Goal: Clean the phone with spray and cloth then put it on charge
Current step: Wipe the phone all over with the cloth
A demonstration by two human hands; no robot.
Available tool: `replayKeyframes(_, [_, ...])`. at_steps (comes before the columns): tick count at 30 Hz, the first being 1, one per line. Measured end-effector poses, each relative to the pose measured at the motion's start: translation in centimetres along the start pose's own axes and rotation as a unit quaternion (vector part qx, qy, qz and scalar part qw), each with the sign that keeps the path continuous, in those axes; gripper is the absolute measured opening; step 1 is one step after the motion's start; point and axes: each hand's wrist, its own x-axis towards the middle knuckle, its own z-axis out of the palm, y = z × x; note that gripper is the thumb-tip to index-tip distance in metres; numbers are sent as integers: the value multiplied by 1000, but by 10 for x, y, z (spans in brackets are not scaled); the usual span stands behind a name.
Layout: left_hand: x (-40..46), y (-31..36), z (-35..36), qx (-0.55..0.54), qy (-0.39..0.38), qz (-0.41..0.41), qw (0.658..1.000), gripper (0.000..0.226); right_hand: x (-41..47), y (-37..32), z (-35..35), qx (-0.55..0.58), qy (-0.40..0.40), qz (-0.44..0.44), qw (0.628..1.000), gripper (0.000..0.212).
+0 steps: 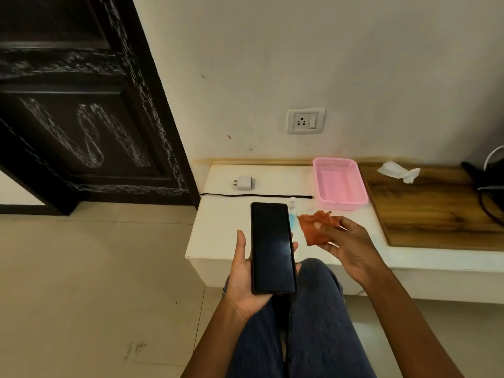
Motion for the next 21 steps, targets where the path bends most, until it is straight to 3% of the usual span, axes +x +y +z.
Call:
replayKeyframes(3, [-3,-1,4,20,-3,-9,1000,83,-10,-5,4,-29,25,-29,999,32])
replayKeyframes(5, [-5,-2,7,35,-9,-14,999,83,-16,-7,8,-77,72,-94,990,37])
replayKeyframes(10, [-9,-6,17,51,-25,-17,998,84,-29,-13,24,-223,167,-284,917,45])
replayKeyframes(14, [-7,-10,18,77,-9,-24,997,81,-34,-12,36,-307,141,-376,863,27])
replayKeyframes(21, [-8,-7,23,104,7,-23,994,75,-35,4,46,-428,131,-469,761,31])
